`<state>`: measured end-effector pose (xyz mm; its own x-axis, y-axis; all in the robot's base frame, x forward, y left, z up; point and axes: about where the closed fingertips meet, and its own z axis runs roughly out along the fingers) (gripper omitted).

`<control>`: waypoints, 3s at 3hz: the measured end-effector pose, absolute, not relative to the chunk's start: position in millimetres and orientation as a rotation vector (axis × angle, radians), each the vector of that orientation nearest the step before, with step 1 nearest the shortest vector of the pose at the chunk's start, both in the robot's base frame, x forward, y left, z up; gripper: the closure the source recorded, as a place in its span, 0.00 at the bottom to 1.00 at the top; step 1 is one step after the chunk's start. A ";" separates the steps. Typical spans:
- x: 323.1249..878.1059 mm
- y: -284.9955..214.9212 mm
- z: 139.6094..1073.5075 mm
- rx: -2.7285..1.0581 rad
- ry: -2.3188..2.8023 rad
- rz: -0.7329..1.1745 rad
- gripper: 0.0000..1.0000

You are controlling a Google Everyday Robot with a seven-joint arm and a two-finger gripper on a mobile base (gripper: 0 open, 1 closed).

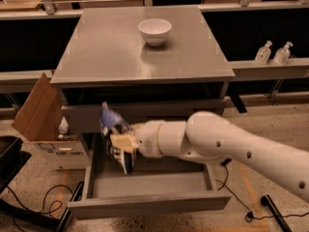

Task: Place blue chip bag into middle drawer

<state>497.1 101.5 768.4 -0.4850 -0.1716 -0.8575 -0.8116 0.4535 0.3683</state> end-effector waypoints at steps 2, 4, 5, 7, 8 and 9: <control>472.1 97.6 723.1 -0.848 2.010 1.062 1.00; 513.3 116.5 643.9 -0.910 2.082 1.194 1.00; 545.9 115.9 560.5 -0.947 2.178 1.267 1.00; 565.2 86.9 483.7 -0.831 2.284 1.290 1.00; 563.2 90.6 483.1 -0.838 2.283 1.297 0.74; 562.2 92.4 482.5 -0.841 2.283 1.300 0.51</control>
Offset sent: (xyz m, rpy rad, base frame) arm -0.0259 -0.0060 -0.0454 -0.0455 0.0720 0.0212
